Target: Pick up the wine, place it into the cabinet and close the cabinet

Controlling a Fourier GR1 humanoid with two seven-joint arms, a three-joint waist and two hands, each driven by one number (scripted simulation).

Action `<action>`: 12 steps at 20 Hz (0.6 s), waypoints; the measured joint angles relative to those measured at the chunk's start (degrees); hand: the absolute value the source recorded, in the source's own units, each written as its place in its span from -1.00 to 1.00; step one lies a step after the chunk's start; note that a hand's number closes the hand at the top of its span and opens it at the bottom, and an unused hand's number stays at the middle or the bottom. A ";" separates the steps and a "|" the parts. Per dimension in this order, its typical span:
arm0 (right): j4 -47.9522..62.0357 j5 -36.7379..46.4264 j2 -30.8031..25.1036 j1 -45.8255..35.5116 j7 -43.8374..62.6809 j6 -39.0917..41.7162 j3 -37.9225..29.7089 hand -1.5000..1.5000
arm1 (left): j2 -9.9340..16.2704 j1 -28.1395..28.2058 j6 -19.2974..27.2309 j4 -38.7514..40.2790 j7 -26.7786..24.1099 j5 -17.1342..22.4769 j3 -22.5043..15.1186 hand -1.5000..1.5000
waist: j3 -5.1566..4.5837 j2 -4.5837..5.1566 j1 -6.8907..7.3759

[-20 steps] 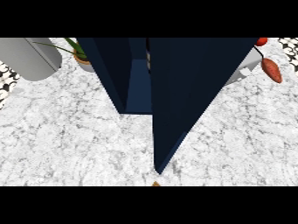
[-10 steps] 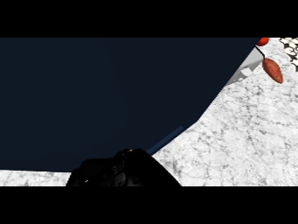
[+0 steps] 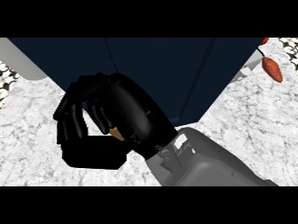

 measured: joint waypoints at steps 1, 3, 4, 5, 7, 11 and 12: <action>1.64 -0.12 -0.18 -0.65 -1.03 0.77 -1.48 1.00 | -0.42 -0.30 -0.10 0.01 0.36 -0.30 0.01 -1.00 | 0.00 0.01 -0.13; 5.67 -0.38 -0.21 -2.81 -2.80 1.57 -3.89 1.00 | -0.35 -0.90 0.31 -0.45 2.12 -0.37 0.28 -1.00 | 0.03 0.03 -0.24; 7.22 -0.42 -0.69 -3.51 -3.65 2.39 -5.23 1.00 | -0.75 -0.92 0.27 -0.80 2.64 -0.64 0.05 -1.00 | 0.02 0.04 -0.30; 9.19 -0.19 -0.61 -4.16 -4.76 2.93 -6.19 1.00 | -0.79 -1.30 0.26 -0.76 3.51 -0.56 0.22 -1.00 | 0.03 0.04 -0.36; 12.73 0.07 -1.16 -4.97 -7.54 4.16 -8.17 1.00 | -1.06 -2.80 1.53 -1.59 5.21 -0.79 -0.45 -1.00 | 0.03 0.10 -0.56; 16.99 -0.44 -1.12 -5.53 -12.88 6.95 -10.71 1.00 | -3.27 -5.53 3.67 -2.06 7.09 -3.72 -3.89 -1.00 | -0.04 -0.47 -0.73; 18.02 -0.94 -1.16 -5.85 -13.76 7.86 -11.30 1.00 | -3.81 -5.82 4.32 -2.81 7.53 -4.64 -5.02 -1.00 | -0.03 -0.61 -0.66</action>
